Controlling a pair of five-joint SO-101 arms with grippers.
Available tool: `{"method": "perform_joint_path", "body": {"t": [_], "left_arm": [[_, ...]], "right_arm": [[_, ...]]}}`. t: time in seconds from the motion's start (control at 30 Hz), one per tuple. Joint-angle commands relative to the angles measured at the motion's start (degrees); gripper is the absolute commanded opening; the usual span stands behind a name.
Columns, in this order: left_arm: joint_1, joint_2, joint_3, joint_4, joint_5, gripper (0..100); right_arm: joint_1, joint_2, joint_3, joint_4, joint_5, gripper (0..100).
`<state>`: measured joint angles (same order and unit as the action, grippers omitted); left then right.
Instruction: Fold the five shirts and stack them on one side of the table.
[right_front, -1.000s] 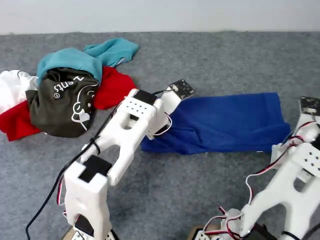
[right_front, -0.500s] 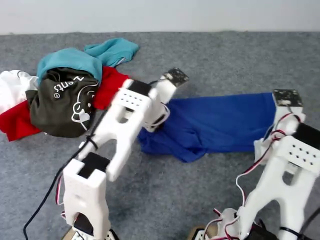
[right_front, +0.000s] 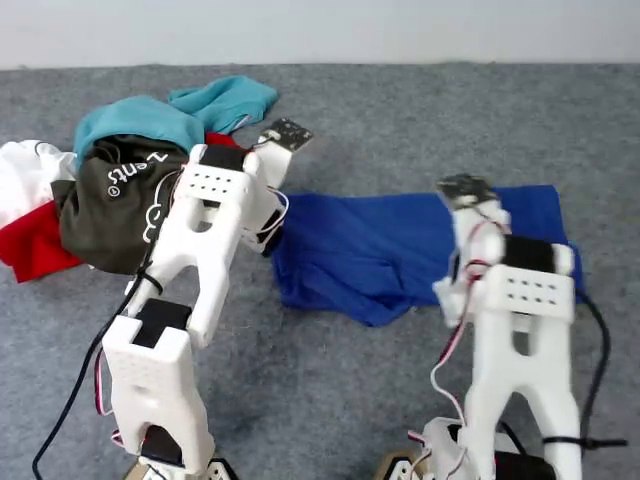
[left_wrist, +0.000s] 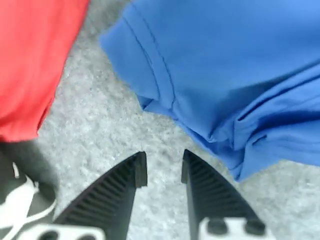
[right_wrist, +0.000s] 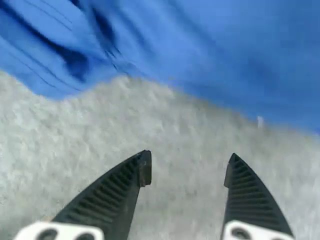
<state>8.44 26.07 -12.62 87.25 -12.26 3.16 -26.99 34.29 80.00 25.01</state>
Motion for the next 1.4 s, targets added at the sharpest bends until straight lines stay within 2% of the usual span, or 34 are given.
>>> {"method": "perform_joint_path", "body": {"t": [0.0, 0.17, 0.37, 0.47, 0.7, 1.0, 1.1, 1.37], "left_arm": [[-0.1, -1.1, -3.6, 3.3, 2.8, 13], [0.2, -1.0, -5.4, 6.9, 2.9, 13], [0.4, -0.4, -5.0, 4.3, 6.4, 13], [1.6, -0.4, -5.3, 3.4, 8.5, 13], [2.5, -0.3, -3.6, -11.3, 13.9, 13], [4.0, 2.3, 2.5, -20.5, 14.2, 13], [3.9, 6.1, 2.4, -19.6, 14.2, 13], [4.1, 8.0, 0.0, -10.3, 13.9, 13]], "right_arm": [[-6.2, -1.9, -0.1, -5.3, -0.8, 24.5], [-11.2, -1.7, 0.2, -12.7, -5.9, 24.5], [-11.4, 5.8, -0.6, -19.3, -7.1, 24.5], [-11.4, 11.6, -2.8, -20.1, -10.0, 24.5], [-11.4, 20.2, -6.4, -20.2, -10.5, 24.5], [-8.4, 21.3, -6.2, -22.2, -10.5, 24.5], [-6.2, 21.0, -6.2, -22.4, -10.5, 24.5], [-3.8, 21.2, -6.3, -22.2, -10.5, 24.5]]}}
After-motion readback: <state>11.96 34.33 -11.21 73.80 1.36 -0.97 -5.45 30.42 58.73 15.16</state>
